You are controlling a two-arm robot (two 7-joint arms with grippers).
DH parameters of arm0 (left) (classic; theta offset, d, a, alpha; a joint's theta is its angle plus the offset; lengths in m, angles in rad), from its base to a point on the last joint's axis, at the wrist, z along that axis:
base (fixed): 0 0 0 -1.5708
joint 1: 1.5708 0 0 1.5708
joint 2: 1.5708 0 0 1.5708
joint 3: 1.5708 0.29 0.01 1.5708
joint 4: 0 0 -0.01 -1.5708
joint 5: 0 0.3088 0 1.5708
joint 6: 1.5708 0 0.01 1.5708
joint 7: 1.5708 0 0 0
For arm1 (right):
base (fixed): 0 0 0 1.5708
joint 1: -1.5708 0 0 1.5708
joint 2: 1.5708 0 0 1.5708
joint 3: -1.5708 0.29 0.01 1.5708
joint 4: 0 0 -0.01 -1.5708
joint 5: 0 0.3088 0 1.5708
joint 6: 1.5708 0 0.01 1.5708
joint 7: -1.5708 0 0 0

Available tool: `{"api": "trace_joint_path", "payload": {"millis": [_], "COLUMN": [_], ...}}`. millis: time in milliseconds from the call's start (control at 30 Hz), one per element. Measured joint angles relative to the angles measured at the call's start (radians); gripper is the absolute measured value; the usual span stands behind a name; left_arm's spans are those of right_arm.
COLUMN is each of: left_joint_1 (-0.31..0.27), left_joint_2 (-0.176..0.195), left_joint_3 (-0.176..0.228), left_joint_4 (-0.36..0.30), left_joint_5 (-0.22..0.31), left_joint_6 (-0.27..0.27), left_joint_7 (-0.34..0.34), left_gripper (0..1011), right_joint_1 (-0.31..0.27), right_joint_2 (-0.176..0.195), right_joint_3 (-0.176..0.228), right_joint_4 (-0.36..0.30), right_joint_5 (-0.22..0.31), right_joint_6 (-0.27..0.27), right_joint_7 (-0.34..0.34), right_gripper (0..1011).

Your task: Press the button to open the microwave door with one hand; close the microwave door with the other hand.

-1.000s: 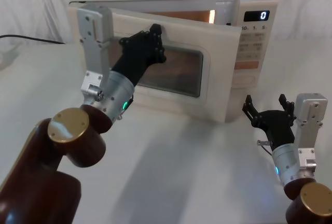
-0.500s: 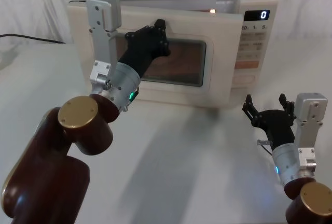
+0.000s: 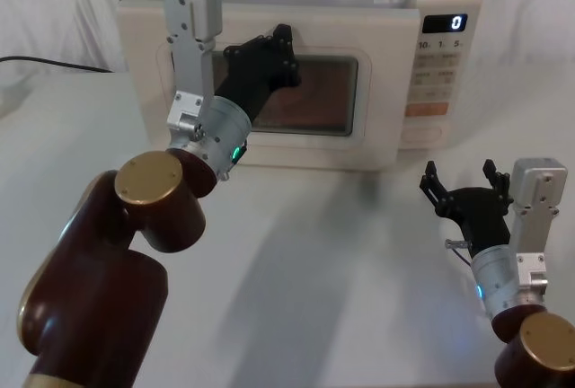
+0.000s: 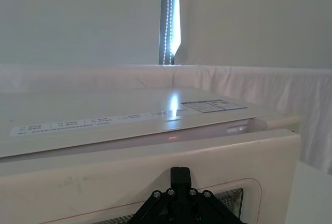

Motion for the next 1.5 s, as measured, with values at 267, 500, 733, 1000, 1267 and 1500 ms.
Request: {"api": "trace_joint_path", "payload": {"millis": [267,500,733,1000,1267,1500], "left_joint_1": [-0.019,-0.027,-0.034,-0.044,-0.049,-0.056], "left_joint_2": [-0.014,-0.023,-0.031,-0.039,-0.045,-0.049], "left_joint_3": [-0.003,-0.009,-0.012,-0.014,-0.016,-0.017], "left_joint_4": [0.039,0.054,0.061,0.074,0.084,0.098], "left_joint_5": [0.022,0.033,0.043,0.054,0.063,0.072], "left_joint_6": [-0.014,-0.017,-0.017,-0.017,-0.016,-0.021], "left_joint_7": [0.018,0.025,0.028,0.028,0.03,0.03], "left_gripper": [0,0,0,0,0,0], "right_joint_1": [0.0,0.0,0.0,0.0,0.0,0.0], "right_joint_2": [0.0,0.0,0.0,0.0,0.0,0.0], "right_joint_3": [0.0,0.0,0.0,0.0,0.0,0.0], "right_joint_4": [0.0,0.0,0.0,0.0,0.0,0.0], "right_joint_5": [0.0,0.0,0.0,0.0,0.0,0.0], "right_joint_6": [0.0,0.0,0.0,0.0,0.0,0.0], "right_joint_7": [0.0,0.0,0.0,0.0,0.0,0.0], "right_gripper": [1000,1000,1000,1000,1000,1000]}}
